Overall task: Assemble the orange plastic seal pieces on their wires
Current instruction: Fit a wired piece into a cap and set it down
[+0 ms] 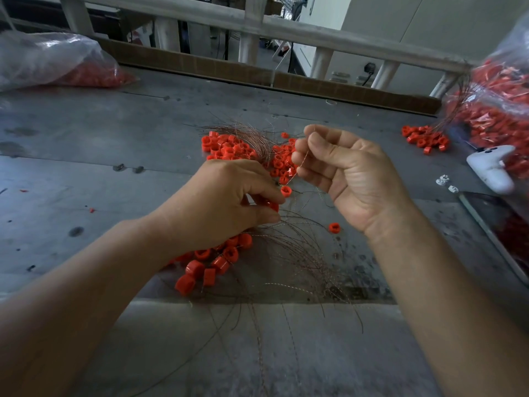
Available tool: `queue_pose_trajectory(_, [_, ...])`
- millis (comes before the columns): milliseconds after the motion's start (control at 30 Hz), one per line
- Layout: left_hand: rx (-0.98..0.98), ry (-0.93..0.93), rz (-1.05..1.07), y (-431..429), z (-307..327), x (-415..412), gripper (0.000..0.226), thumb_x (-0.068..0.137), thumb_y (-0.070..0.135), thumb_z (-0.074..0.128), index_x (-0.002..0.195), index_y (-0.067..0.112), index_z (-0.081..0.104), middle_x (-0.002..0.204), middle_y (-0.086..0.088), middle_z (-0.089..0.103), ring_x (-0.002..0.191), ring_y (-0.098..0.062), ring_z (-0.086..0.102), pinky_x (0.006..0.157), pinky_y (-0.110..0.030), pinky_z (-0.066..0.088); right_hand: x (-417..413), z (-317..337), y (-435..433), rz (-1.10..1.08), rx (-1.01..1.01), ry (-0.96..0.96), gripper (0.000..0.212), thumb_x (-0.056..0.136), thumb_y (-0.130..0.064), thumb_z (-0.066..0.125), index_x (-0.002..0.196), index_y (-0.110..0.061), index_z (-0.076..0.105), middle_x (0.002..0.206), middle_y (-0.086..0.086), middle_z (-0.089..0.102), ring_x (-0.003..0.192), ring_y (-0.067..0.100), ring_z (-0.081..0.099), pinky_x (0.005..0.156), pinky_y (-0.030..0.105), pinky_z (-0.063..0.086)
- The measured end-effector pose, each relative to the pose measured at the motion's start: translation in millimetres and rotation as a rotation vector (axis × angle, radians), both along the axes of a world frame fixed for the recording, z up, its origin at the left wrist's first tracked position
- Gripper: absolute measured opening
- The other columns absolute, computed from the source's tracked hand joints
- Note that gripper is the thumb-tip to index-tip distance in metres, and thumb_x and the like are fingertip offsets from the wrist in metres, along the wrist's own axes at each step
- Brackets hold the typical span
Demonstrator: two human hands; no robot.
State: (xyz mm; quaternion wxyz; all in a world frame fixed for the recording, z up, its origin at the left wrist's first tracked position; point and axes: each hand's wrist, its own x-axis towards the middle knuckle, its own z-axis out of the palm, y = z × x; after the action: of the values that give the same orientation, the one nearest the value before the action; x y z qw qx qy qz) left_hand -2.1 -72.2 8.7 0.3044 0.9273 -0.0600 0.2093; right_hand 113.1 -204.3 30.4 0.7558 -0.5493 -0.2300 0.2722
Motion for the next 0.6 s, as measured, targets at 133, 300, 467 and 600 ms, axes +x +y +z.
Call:
queue_pose_trajectory(133, [0.000, -0.006, 0.010, 0, 0, 0, 0.019, 0.071, 0.013, 0.075, 0.090, 0.011, 0.074, 0.088, 0.007, 0.062, 0.075, 0.021, 0.052, 0.073, 0.000, 0.041, -1, -1, 1, 0.022, -0.025, -0.029, 0.018, 0.062, -0.016, 0.064, 0.080, -0.011, 0.065, 0.065, 0.000, 0.069, 0.064, 0.012, 0.067, 0.059, 0.021, 0.054])
queue_pose_trajectory(300, [-0.010, -0.021, 0.026, 0, 3, 0, 0.017, 0.071, 0.014, 0.074, 0.088, 0.014, 0.073, 0.085, 0.011, 0.061, 0.079, 0.012, 0.056, 0.074, -0.006, 0.046, -2, 2, 0, -0.026, 0.088, -0.043, 0.015, 0.067, -0.013, 0.060, 0.081, -0.010, 0.062, 0.062, 0.000, 0.065, 0.058, 0.012, 0.064, 0.054, 0.025, 0.055])
queue_pose_trajectory(467, [-0.044, -0.040, 0.076, 6, 6, -2, 0.015, 0.071, 0.015, 0.074, 0.086, 0.015, 0.073, 0.083, 0.007, 0.066, 0.081, -0.003, 0.059, 0.069, -0.009, 0.047, 11, 18, -13, -0.221, 0.251, -0.029, 0.006, 0.075, -0.009, 0.058, 0.080, -0.013, 0.060, 0.060, -0.004, 0.064, 0.055, 0.006, 0.060, 0.052, 0.020, 0.049])
queue_pose_trajectory(600, [-0.173, 0.005, 0.122, 5, 6, -1, 0.013, 0.068, 0.024, 0.073, 0.081, 0.025, 0.071, 0.072, 0.019, 0.064, 0.071, 0.006, 0.060, 0.062, -0.004, 0.044, 16, 21, -19, -0.362, 0.232, -0.055, 0.014, 0.086, -0.005, 0.054, 0.080, -0.016, 0.060, 0.059, -0.007, 0.063, 0.054, 0.002, 0.057, 0.052, 0.017, 0.046])
